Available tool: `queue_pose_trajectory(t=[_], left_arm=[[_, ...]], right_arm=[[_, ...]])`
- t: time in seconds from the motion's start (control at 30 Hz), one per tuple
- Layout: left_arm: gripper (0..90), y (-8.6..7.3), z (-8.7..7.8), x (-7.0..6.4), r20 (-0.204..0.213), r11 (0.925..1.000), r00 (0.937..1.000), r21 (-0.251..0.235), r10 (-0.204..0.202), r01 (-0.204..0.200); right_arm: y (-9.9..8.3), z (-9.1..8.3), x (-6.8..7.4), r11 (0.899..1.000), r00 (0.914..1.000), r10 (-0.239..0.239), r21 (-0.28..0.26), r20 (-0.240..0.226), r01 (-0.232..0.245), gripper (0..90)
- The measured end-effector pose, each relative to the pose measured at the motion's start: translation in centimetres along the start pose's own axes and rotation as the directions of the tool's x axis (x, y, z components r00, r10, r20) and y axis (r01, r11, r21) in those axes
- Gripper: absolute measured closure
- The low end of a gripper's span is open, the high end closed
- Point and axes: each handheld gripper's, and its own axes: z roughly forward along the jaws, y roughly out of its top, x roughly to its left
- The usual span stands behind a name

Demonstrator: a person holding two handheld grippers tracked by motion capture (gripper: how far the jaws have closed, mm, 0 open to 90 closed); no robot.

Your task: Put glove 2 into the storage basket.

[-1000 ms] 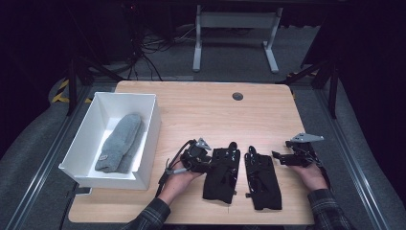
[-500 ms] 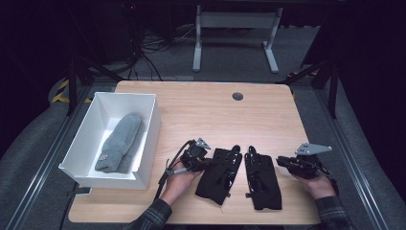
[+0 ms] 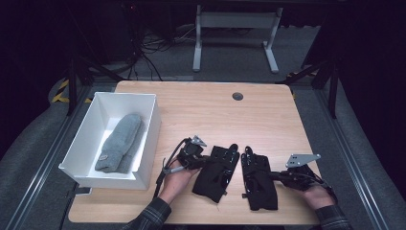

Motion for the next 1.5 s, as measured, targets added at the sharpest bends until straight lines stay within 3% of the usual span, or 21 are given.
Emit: queue_pose_trajectory(t=[0.17,0.5,0.73,1.07,1.5], left_arm=[[88.9,-0.1,-0.3,0.0,0.017,0.9999,0.9998,-0.005,-0.009,0.009],[88.9,-0.2,-1.3,-0.9,0.103,0.9997,0.9947,-0.024,-0.007,0.010],[88.9,0.0,-2.3,-0.2,0.116,0.9981,0.9930,-0.055,-0.020,0.026],[88.9,0.2,-3.8,0.4,0.184,0.9917,0.9814,-0.105,-0.055,0.075],[88.9,1.3,-4.4,-0.5,0.216,0.9874,0.9758,-0.143,-0.036,0.068]], right_arm=[[0.5,0.6,0.3,1.000,0.9998,-0.012,0.000,-0.015,0.012,90.0],[1.3,1.3,0.7,1.000,0.9989,-0.030,-0.002,-0.037,0.030,90.0],[2.3,2.3,1.1,0.999,0.9972,-0.048,0.001,-0.057,0.048,90.0],[3.9,4.0,1.8,0.997,0.9934,-0.078,0.007,-0.083,0.079,90.0],[5.8,5.9,2.4,0.995,0.9881,-0.098,0.005,-0.119,0.099,90.0]])
